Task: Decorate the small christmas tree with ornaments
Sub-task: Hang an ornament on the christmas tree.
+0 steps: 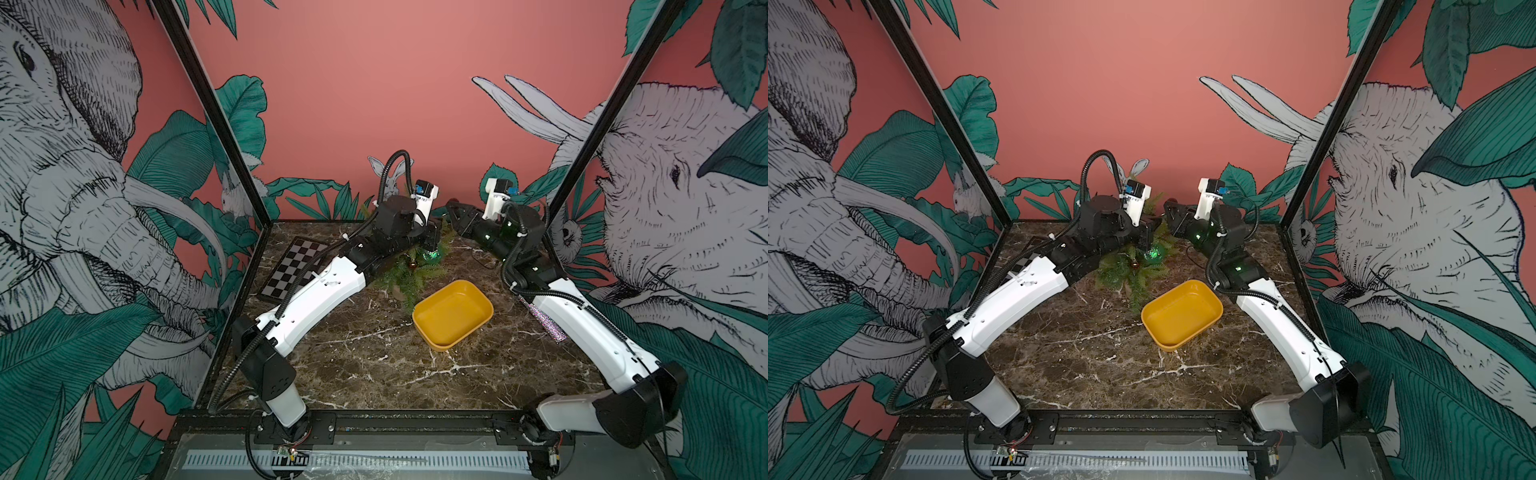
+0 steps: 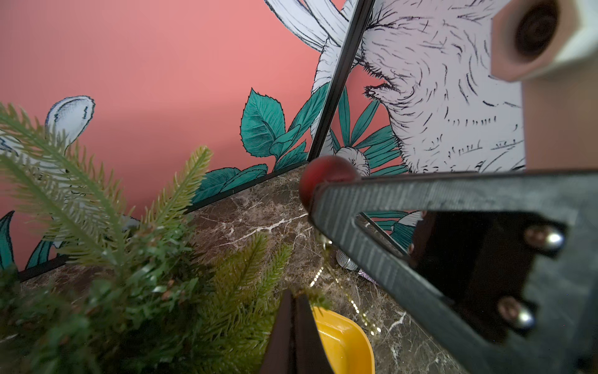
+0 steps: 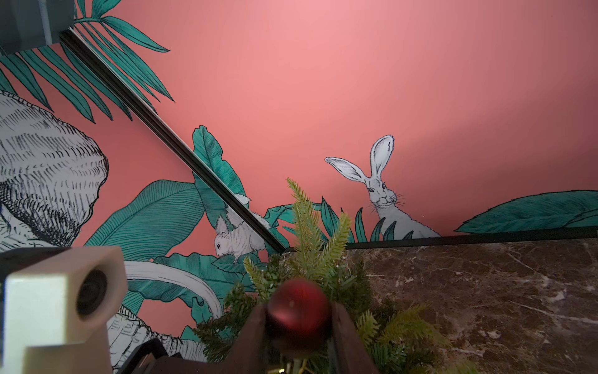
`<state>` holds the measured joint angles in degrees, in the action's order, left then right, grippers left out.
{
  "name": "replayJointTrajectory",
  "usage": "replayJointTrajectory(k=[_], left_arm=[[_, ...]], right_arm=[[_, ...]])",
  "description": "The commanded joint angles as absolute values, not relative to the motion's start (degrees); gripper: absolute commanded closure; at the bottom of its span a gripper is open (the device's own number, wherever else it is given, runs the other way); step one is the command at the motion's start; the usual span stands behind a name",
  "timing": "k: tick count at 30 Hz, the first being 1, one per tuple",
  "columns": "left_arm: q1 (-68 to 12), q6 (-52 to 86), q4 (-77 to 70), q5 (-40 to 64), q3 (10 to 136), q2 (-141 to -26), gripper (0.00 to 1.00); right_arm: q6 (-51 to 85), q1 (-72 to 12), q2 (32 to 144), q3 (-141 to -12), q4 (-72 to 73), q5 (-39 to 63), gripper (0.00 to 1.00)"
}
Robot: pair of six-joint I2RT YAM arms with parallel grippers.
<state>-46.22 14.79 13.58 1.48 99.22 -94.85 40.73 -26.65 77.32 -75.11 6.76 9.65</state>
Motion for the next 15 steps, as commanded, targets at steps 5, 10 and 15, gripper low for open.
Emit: replayJointTrajectory(k=[5, 10, 15], left_arm=[[-46.1, 14.2, 15.2, 1.0, 100.8, -94.5, 1.0], [-46.1, 14.1, 15.5, 1.0, 100.5, -94.3, 1.0], [-46.0, 14.2, 14.9, 0.6, 99.5, -93.5, 0.86]], right_arm=[[41.7, -26.3, 77.6, -72.4, 8.4, 8.6, 0.72], [42.2, -26.1, 76.6, -70.8, 9.2, 8.1, 0.72], [42.8, -25.7, 75.0, -68.9, 10.3, 7.7, 0.72]])
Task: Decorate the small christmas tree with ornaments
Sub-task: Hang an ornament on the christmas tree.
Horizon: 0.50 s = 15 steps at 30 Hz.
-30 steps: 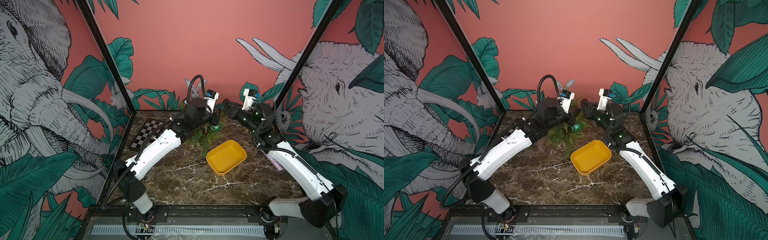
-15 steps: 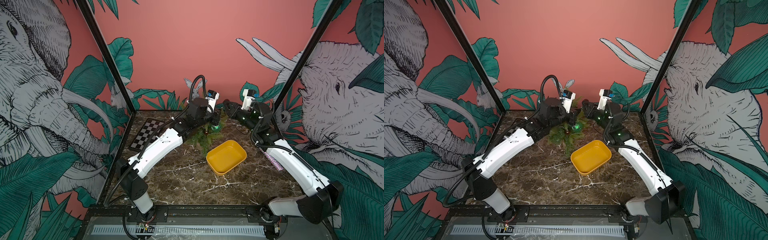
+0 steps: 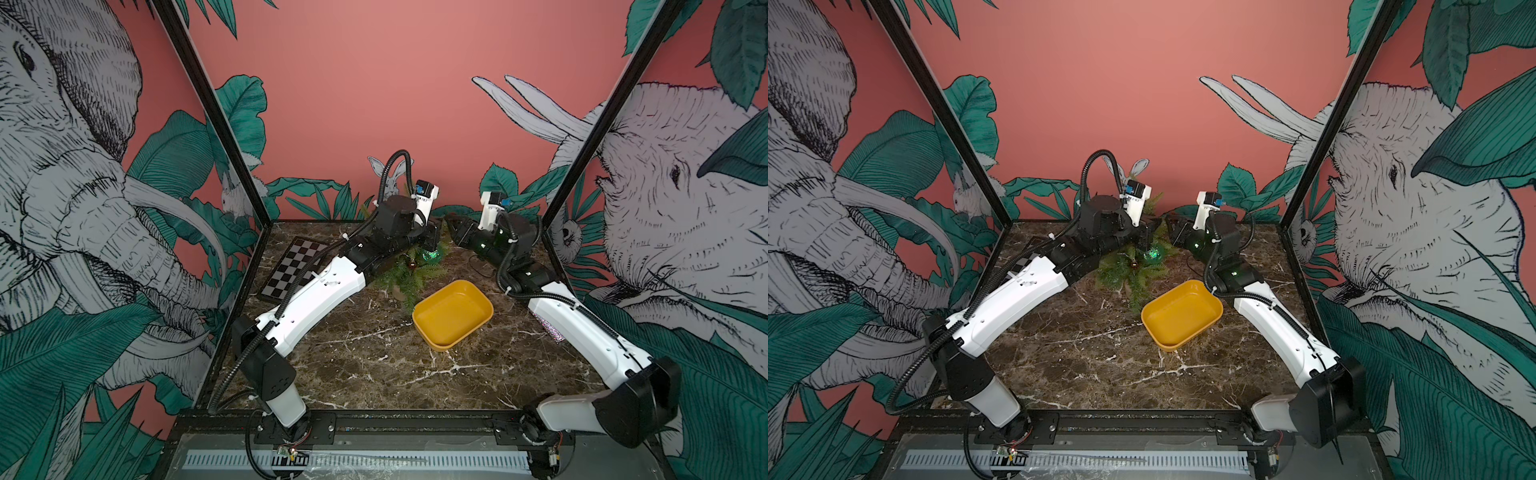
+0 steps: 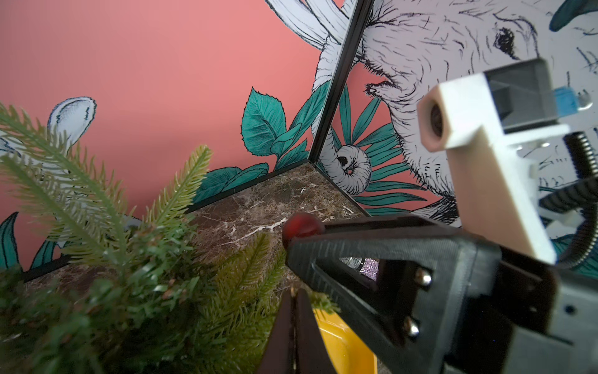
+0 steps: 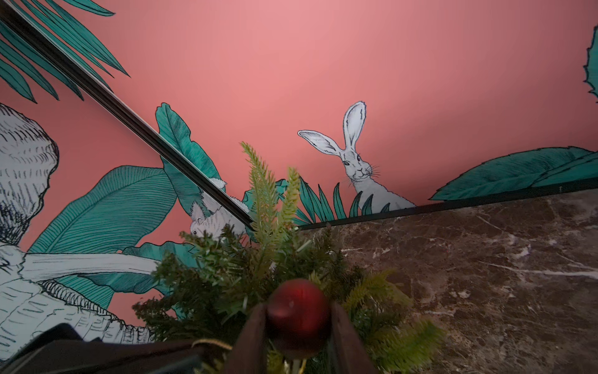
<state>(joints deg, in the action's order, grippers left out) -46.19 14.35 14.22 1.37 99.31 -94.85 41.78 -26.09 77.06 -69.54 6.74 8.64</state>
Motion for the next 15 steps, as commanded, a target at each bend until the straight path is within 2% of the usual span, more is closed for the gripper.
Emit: replayJointTrajectory(k=[1, 4, 15], left_arm=[[-46.0, 14.3, 14.9, 0.6, 99.4, -93.4, 0.85], [-46.0, 14.4, 14.8, 0.6, 99.1, -92.9, 0.85], [-46.0, 14.7, 13.2, 0.1, 96.3, -89.7, 0.68]], right_arm=[[42.9, -25.7, 74.9, -68.7, 10.4, 7.7, 0.72], [43.4, -25.6, 74.4, -67.9, 11.2, 7.9, 0.72], [46.6, -25.6, 72.3, -63.2, 16.2, 7.8, 0.67]])
